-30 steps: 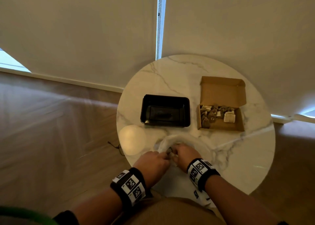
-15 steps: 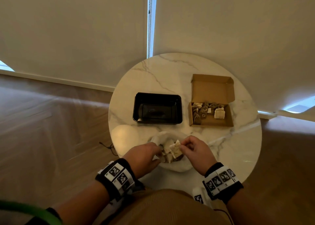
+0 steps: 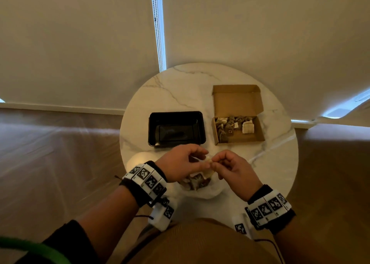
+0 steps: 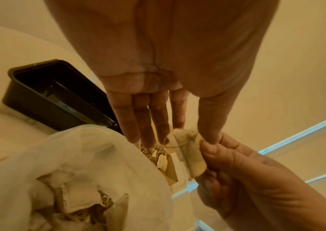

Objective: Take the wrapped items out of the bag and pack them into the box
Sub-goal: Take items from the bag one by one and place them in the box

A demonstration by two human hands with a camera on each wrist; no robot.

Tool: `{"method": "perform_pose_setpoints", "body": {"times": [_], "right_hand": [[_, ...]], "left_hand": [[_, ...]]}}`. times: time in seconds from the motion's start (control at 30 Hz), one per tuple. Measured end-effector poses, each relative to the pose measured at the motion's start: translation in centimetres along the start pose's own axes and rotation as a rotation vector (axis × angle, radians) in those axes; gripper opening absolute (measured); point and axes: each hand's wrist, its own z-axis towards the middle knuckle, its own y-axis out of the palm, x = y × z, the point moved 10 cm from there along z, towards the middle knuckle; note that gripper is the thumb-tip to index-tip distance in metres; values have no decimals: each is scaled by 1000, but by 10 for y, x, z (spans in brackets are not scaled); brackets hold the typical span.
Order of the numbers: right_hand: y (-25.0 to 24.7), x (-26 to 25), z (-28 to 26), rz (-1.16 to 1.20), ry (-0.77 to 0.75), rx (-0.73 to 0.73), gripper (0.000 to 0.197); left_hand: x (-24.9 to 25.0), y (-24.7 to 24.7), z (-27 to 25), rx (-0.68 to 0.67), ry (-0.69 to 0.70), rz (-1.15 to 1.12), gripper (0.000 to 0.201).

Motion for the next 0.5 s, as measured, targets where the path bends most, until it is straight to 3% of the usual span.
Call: {"method": "perform_pose_setpoints", "body": {"times": [0.17,0.3,0.5], "right_hand": [[-5,-1,4,-15,-22,59,13],[-9,-6,9,11,-44,138,12],[-1,-16,15,55,-53,96,10]], "left_hand": [[4,-7,4,62,13,16,21],[-1,-13,1,119,-7,-137,7],[-5,-22,-3,214,-12,-220,4]]}}
